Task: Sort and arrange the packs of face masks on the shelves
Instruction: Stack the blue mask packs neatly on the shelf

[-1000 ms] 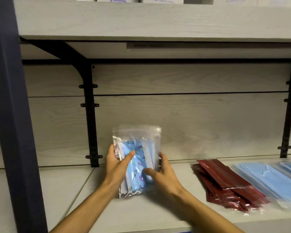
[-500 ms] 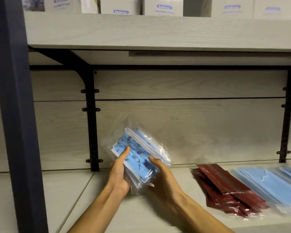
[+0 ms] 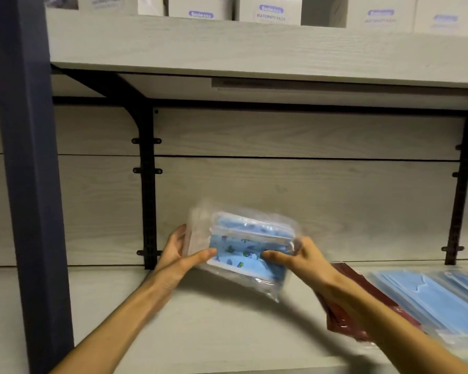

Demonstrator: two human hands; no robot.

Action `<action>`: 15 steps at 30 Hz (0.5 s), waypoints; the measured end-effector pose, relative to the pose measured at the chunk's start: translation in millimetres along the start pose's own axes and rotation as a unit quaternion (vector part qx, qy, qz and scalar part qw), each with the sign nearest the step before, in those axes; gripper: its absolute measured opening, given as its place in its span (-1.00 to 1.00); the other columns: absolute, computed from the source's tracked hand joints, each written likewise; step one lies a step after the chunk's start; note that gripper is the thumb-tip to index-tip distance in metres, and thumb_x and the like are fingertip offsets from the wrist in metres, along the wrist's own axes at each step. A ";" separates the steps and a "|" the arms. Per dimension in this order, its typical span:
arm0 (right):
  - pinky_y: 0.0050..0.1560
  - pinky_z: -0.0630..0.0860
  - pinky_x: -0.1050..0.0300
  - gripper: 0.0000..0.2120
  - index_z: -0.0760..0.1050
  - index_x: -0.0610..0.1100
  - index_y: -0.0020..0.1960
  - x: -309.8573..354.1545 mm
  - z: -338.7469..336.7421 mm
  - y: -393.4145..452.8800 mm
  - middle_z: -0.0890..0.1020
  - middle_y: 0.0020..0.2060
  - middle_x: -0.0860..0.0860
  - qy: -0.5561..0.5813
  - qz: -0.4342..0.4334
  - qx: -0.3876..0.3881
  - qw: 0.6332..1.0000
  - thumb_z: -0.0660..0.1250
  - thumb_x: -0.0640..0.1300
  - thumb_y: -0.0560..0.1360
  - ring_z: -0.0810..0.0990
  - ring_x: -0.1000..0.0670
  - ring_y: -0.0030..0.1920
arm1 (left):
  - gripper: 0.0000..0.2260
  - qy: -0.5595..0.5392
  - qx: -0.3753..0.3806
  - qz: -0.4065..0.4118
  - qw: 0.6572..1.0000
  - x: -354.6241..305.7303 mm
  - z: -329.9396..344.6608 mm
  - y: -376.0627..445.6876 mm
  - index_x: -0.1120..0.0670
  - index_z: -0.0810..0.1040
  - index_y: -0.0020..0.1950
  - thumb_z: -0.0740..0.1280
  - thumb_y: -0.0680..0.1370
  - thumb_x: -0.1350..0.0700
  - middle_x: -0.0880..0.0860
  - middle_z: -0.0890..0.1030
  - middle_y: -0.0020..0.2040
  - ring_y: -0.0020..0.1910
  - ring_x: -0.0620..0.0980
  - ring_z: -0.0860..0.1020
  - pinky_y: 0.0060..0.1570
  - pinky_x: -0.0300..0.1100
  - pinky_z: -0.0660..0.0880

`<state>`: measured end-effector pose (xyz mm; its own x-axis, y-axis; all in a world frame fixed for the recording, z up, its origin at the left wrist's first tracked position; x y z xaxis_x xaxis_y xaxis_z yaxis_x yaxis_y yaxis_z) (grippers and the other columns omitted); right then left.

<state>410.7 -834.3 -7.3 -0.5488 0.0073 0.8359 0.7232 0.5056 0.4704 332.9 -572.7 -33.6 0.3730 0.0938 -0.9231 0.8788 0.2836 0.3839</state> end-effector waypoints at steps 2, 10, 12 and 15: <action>0.04 0.62 0.16 -0.81 0.67 -0.19 0.09 2.7 -8.5 1.0 0.75 0.00 -0.05 -0.023 0.006 0.026 0.999 0.47 -0.31 0.49 0.72 0.02 -0.01 | -0.05 0.010 0.015 -0.022 1.000 1.3 -4.2 -1.2 -0.05 0.32 0.49 0.69 0.19 -0.06 0.02 0.59 0.33 0.29 -0.01 0.58 0.29 -0.01 0.50; 0.06 0.63 0.16 -0.78 0.63 -0.21 0.16 -24.3 4.2 -14.1 0.75 0.02 -0.02 -0.042 0.072 0.064 0.994 0.46 -0.22 0.53 0.72 -0.03 0.05 | -0.37 -0.028 0.020 -0.052 0.998 11.1 6.8 -16.6 0.16 0.53 0.27 0.64 0.24 0.15 0.13 0.71 0.11 0.10 0.14 0.68 0.18 0.15 0.58; 0.09 0.62 0.14 -0.71 0.57 -0.21 0.23 -23.5 10.6 -18.3 0.73 0.06 -0.02 -0.020 0.070 0.050 0.996 0.47 -0.19 0.53 0.71 -0.02 0.08 | -0.40 -0.035 0.014 -0.043 0.998 10.4 5.2 -17.2 0.18 0.55 0.23 0.64 0.23 0.14 0.15 0.71 0.10 0.10 0.18 0.68 0.15 0.15 0.59; 0.17 0.62 0.03 -0.54 0.48 -0.15 0.30 -28.8 17.3 -23.4 0.71 0.11 -0.01 -0.007 0.078 0.025 0.997 0.54 -0.08 0.48 0.70 0.00 0.11 | -0.47 -0.035 0.028 -0.042 0.998 10.3 5.0 -20.0 0.17 0.53 0.22 0.62 0.31 0.28 0.14 0.71 0.09 0.10 0.16 0.68 0.09 0.05 0.63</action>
<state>402.3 -831.5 -47.3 -0.4371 0.1006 0.8938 0.7786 0.5398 0.3200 320.7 -582.2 -50.7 0.3145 0.0042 -0.9492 0.9228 0.2330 0.3068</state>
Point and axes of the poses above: each hand's wrist, its own y-axis towards the middle knuckle, its own z-axis out of the palm, x = y × z, the point moved 2 cm from there along y, towards the middle knuckle
